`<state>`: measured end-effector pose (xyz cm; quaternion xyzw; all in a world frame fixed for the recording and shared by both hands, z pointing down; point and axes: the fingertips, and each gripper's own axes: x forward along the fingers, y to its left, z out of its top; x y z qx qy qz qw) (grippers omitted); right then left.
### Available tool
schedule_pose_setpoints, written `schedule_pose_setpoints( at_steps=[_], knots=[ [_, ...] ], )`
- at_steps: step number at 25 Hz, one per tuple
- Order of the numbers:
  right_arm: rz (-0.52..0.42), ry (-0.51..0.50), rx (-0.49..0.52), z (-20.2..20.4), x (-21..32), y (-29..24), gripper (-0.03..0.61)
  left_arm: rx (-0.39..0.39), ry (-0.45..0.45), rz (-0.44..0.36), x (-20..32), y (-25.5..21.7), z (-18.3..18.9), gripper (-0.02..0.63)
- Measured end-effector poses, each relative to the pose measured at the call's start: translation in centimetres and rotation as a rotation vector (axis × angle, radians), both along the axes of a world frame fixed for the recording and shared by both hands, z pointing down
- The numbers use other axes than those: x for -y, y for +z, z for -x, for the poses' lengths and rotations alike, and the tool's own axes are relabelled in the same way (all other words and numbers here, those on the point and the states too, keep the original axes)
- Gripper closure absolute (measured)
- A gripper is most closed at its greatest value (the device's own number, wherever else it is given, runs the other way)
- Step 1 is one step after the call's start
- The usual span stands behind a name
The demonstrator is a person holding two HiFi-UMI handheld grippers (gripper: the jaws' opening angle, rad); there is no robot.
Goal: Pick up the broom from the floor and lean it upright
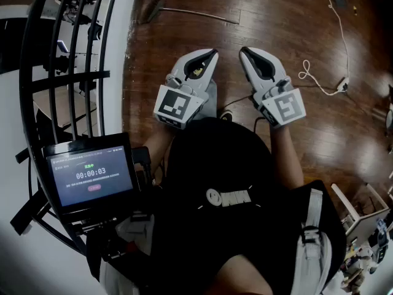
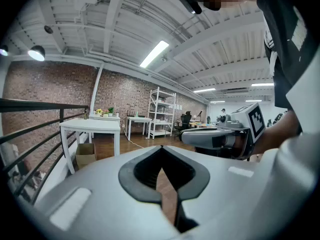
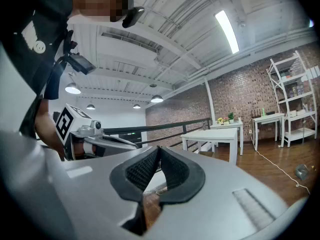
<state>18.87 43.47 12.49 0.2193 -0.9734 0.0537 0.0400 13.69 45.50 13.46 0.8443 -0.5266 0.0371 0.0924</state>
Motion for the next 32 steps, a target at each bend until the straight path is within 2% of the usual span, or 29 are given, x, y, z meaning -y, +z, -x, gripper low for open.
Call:
schedule_pose_setpoints(
  at_steps=[4,8,12,15,21,25,28,30,32],
  knots=[
    [0.0,0.017,0.012,2.0,2.6,-1.7,0.557,0.009,-0.026,0.029,2.4,-0.8,3.3,0.603],
    [-0.027,0.026,0.007,6.3,8.1,-4.7,0.557,0.01,-0.012,-0.002,7.8,-3.4,7.8,0.603],
    [-0.074,0.038,-0.054,9.1,11.4,-4.6,0.557,-0.011,0.005,-0.006,11.2,-3.2,10.8,0.603],
    [-0.073,0.043,-0.047,10.7,14.0,-4.8,0.557,-0.001,-0.005,0.026,14.0,-3.1,12.9,0.603],
    [-0.047,0.065,-0.034,10.1,16.2,-5.0,0.557,-0.017,0.003,0.03,16.2,-3.3,12.9,0.603],
    [-0.026,0.051,-0.025,10.9,16.4,-4.5,0.557,0.007,0.001,0.014,16.4,-3.0,13.5,0.603],
    [-0.006,0.035,-0.005,11.6,17.2,-4.4,0.557,0.036,-0.013,0.043,17.0,-3.2,13.9,0.603],
    [0.005,0.052,0.013,11.2,19.5,-4.6,0.557,0.053,0.005,0.042,19.1,-3.0,13.2,0.603],
    [0.007,0.065,0.022,11.0,22.3,-4.2,0.557,0.039,0.027,0.042,22.0,-2.9,12.3,0.603]
  ],
)
